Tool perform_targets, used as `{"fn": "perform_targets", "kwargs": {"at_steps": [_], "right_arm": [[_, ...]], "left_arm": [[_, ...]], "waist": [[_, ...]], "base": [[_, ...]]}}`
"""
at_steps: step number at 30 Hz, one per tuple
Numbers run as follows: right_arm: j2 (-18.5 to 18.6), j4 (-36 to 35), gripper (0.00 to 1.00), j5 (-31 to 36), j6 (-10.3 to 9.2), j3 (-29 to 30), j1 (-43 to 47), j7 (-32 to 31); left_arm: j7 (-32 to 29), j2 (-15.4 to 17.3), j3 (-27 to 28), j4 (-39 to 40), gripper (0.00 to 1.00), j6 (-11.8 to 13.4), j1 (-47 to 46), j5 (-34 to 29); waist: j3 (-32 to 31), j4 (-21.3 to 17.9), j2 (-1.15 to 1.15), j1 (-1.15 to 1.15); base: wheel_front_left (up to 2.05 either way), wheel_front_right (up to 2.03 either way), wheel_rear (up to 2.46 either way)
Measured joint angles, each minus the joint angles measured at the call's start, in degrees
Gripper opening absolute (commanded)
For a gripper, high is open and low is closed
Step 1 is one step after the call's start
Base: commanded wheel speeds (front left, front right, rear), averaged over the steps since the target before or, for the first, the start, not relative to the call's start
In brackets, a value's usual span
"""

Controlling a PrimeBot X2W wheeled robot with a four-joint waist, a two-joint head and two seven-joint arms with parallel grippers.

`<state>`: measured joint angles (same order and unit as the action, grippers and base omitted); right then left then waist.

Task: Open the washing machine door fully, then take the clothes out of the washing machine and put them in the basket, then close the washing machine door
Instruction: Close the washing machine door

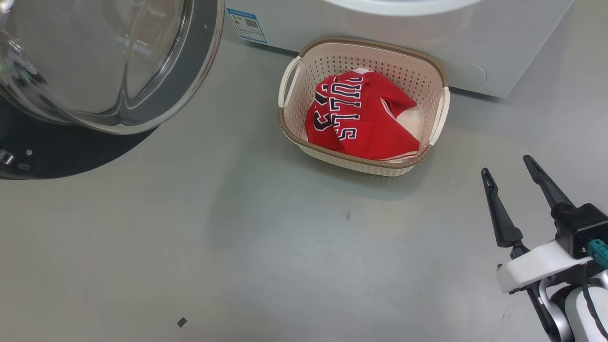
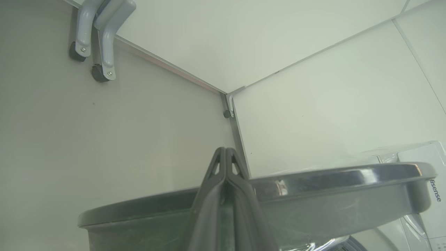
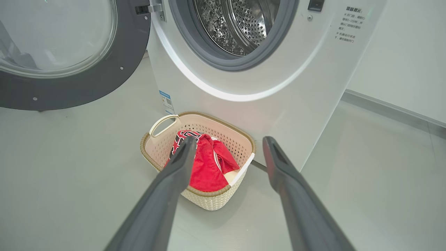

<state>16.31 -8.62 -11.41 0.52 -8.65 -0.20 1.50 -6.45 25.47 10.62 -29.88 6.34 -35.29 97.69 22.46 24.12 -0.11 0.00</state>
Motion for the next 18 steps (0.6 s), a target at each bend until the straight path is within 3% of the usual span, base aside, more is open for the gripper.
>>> {"fn": "perform_targets", "kwargs": {"at_steps": [18], "right_arm": [[0.0, 0.2, 1.0, -0.1, 0.0, 0.0, 0.0, 0.0]], "left_arm": [[-10.7, 0.5, 0.3, -0.5, 0.0, -7.3, 0.1, 5.3]], "waist": [[-1.8, 1.5, 0.0, 0.0]], "base": [[0.0, 0.0, 0.0]]}}
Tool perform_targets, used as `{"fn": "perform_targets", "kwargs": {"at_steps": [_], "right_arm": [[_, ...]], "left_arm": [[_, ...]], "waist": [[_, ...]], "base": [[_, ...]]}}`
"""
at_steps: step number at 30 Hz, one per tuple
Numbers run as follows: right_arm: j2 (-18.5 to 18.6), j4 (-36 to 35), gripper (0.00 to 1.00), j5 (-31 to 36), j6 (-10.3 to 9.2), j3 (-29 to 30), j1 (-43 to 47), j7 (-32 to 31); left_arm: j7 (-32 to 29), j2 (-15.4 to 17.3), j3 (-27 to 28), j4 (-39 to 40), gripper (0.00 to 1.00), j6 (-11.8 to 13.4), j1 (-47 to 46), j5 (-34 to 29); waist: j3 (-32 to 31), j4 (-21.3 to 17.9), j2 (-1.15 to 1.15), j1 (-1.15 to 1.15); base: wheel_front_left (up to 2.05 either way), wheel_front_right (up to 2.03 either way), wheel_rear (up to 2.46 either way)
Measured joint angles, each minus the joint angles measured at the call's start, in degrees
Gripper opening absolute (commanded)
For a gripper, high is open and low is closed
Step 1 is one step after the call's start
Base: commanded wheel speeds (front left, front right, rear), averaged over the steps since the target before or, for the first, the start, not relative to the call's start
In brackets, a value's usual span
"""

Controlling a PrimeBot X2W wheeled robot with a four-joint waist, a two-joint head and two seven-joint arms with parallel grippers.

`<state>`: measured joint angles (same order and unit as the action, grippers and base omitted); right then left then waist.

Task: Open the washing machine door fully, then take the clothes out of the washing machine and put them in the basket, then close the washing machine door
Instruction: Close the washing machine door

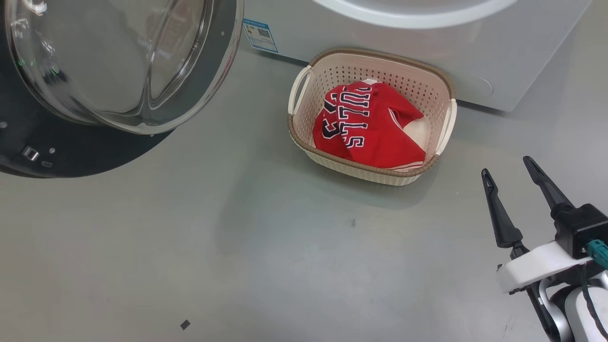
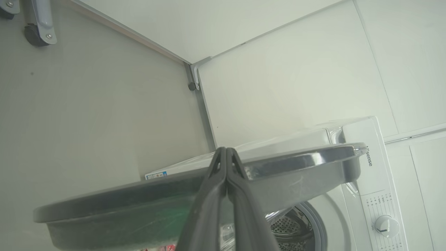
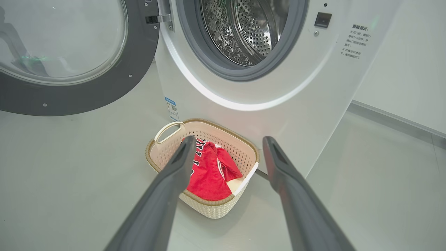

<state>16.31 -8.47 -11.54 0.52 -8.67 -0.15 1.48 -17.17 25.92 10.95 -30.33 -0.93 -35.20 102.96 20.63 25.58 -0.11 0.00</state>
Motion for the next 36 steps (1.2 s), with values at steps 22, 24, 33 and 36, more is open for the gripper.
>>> {"fn": "perform_targets", "kwargs": {"at_steps": [22, 24, 33, 36], "right_arm": [[0.0, -0.1, 1.0, 0.0, 0.01, -0.6, 0.1, -0.2], [-0.1, -0.1, 1.0, 0.0, 0.35, -0.9, 0.1, -0.2], [-0.1, -0.2, 1.0, 0.0, 0.24, -0.5, 0.1, -0.2], [-0.1, -0.2, 1.0, 0.0, -0.1, -0.4, 0.1, -0.2]], "left_arm": [[-4.2, 0.3, 0.5, -2.6, 0.0, -2.4, 1.2, 1.9], [-4.8, 0.4, 0.4, -2.8, 0.0, -2.5, 1.2, 1.9], [-8.0, 0.2, -0.4, -2.7, 0.0, -3.5, 1.2, 2.6], [-9.3, 0.2, -0.5, -2.3, 0.0, -4.0, 1.5, 2.9]], "waist": [[-0.6, -0.8, 0.0, 0.0], [-0.7, -1.2, 0.0, 0.0], [-0.6, -1.9, 0.0, 0.0], [-0.6, -1.8, 0.0, 0.0]], "base": [[0.0, 0.0, 0.0], [0.0, 0.0, 0.0], [0.0, 0.0, 0.0], [0.0, 0.0, 0.0]]}}
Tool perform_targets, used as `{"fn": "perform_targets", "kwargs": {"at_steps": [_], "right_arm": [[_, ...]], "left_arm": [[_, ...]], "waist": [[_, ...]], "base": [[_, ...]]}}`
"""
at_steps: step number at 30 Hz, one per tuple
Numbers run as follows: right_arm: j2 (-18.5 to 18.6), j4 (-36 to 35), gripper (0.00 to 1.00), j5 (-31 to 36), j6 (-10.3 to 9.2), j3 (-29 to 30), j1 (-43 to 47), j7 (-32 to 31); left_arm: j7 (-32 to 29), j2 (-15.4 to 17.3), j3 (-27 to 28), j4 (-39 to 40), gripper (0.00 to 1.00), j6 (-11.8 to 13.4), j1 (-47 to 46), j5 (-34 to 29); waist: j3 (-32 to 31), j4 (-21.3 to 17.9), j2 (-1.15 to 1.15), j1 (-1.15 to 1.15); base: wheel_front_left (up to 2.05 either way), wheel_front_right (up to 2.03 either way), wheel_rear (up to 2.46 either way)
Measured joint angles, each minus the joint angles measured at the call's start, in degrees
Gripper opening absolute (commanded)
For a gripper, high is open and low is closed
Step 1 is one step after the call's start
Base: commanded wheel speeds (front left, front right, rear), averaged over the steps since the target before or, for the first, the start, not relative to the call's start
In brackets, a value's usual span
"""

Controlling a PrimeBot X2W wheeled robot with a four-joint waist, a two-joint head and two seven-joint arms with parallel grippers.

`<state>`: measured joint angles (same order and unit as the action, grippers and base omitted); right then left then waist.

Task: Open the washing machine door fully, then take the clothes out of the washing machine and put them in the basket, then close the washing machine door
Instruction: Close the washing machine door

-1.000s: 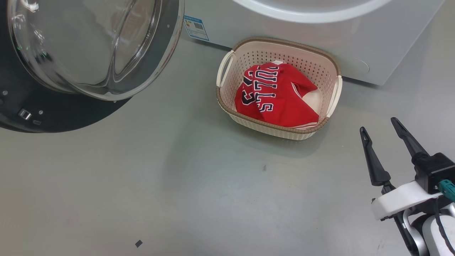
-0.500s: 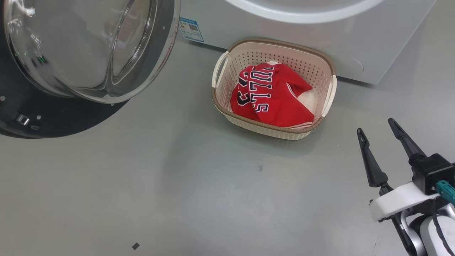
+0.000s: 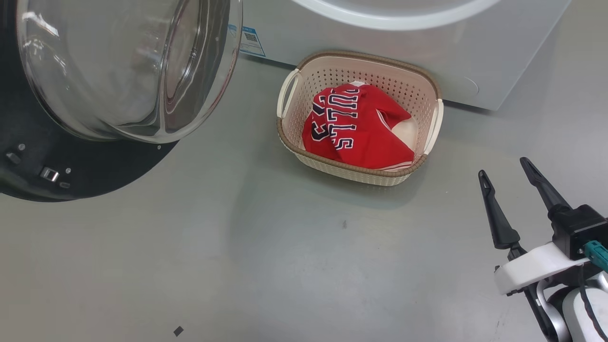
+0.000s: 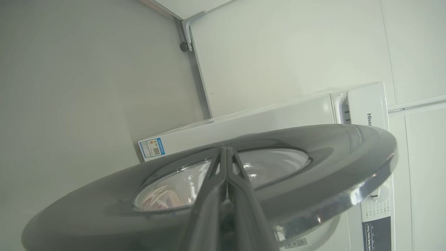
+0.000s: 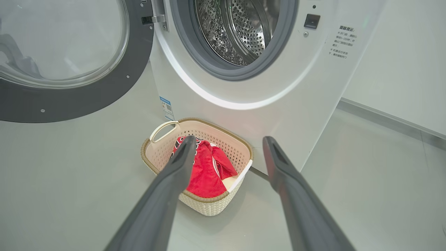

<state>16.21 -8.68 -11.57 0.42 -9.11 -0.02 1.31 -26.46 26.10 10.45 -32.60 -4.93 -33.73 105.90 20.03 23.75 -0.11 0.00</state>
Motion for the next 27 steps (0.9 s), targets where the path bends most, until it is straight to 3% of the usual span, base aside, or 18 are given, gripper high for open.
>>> {"fn": "perform_targets", "kwargs": {"at_steps": [13, 27], "right_arm": [[-1.6, 0.4, 1.0, -0.6, 0.0, -0.7, 0.0, 0.9], [-4.1, 2.9, 1.0, -1.6, 0.0, -1.9, -0.1, 3.2]], "left_arm": [[-5.3, -1.9, -0.9, 3.8, 0.0, -1.5, 5.4, 1.7], [-8.3, -5.2, 0.7, 12.1, 0.0, -1.9, 11.8, 3.6]], "waist": [[-1.1, -0.3, 0.0, 0.0], [-3.1, -3.9, 0.0, 0.0]], "base": [[0.0, 0.0, 0.0], [0.0, 0.0, 0.0]]}}
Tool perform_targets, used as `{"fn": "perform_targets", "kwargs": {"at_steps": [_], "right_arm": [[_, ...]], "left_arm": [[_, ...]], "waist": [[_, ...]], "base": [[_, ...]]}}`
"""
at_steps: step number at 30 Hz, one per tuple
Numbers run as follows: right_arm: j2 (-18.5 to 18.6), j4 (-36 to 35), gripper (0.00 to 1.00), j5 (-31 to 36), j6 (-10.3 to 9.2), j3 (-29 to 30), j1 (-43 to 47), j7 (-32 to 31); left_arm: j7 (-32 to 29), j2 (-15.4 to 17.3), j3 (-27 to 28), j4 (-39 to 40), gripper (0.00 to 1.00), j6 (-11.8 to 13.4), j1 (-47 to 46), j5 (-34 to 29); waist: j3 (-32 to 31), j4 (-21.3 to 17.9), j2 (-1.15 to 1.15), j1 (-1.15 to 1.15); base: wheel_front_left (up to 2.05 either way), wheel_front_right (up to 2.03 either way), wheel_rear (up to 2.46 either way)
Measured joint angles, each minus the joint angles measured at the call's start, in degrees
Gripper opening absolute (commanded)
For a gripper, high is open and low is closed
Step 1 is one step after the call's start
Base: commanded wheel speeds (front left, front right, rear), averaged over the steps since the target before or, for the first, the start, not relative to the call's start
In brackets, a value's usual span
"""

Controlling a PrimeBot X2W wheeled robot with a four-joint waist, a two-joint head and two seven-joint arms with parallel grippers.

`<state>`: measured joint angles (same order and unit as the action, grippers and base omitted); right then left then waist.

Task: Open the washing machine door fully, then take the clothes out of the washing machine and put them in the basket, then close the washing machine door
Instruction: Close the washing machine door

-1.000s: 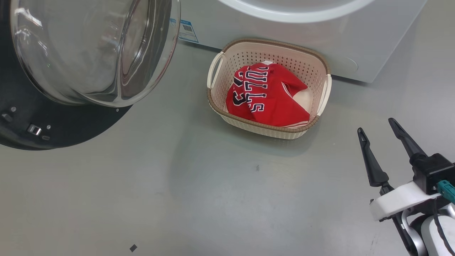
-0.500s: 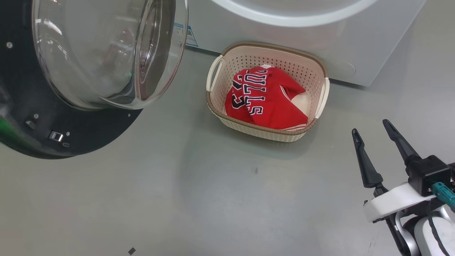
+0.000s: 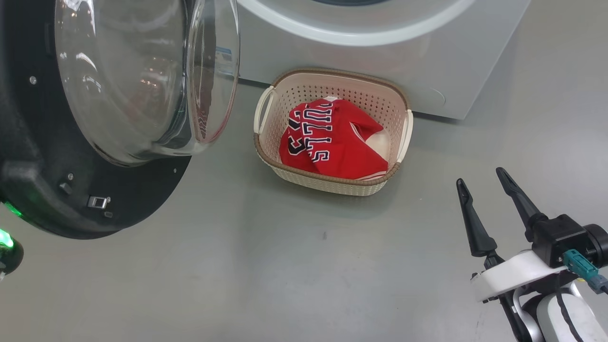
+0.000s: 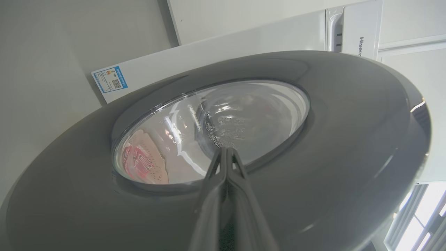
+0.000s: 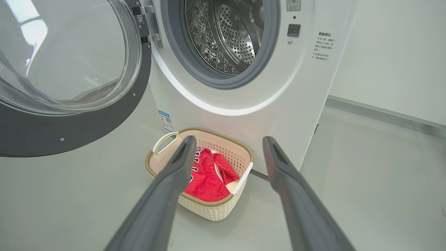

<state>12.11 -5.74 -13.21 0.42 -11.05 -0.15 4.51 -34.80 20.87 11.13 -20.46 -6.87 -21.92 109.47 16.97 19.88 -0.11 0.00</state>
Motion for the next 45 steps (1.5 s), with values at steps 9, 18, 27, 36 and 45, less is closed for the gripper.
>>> {"fn": "perform_targets", "kwargs": {"at_steps": [9, 18, 27, 36, 45], "right_arm": [[-1.7, 2.1, 1.0, -0.8, -0.1, -0.6, 0.0, 1.4], [-2.9, 3.7, 1.0, -0.9, -0.12, -1.3, 0.0, 2.6], [-3.7, 4.8, 1.0, -1.3, -0.13, -2.1, 0.1, 3.5], [-4.7, 5.8, 1.0, -1.4, -0.11, -2.6, 0.1, 4.5], [-4.8, 6.6, 1.0, -1.8, -0.57, -1.8, 0.1, 5.4]], "left_arm": [[-1.0, -2.4, 2.6, 7.9, 0.0, 0.0, 4.3, 0.5], [-1.8, -4.7, 2.5, 12.2, 0.0, 0.0, 7.8, 0.3], [-2.2, -6.7, 2.0, 15.4, 0.0, 0.0, 10.9, -0.6], [-2.2, -8.9, 1.7, 17.9, 0.0, 0.0, 12.4, -1.1], [-2.2, -11.3, 1.1, 19.3, 0.0, 0.0, 12.8, -1.1]], "waist": [[-1.8, -3.4, 0.0, 0.0], [-3.7, -6.3, 0.0, 0.0], [-5.4, -9.1, 0.0, 0.0], [-6.1, -11.8, 0.0, 0.0], [-6.4, -13.9, 0.0, 0.0]], "base": [[0.0, 0.0, 0.0], [0.0, 0.0, 0.0], [0.0, 0.0, 0.0], [0.0, 0.0, 0.0], [0.0, 0.0, 0.0]]}}
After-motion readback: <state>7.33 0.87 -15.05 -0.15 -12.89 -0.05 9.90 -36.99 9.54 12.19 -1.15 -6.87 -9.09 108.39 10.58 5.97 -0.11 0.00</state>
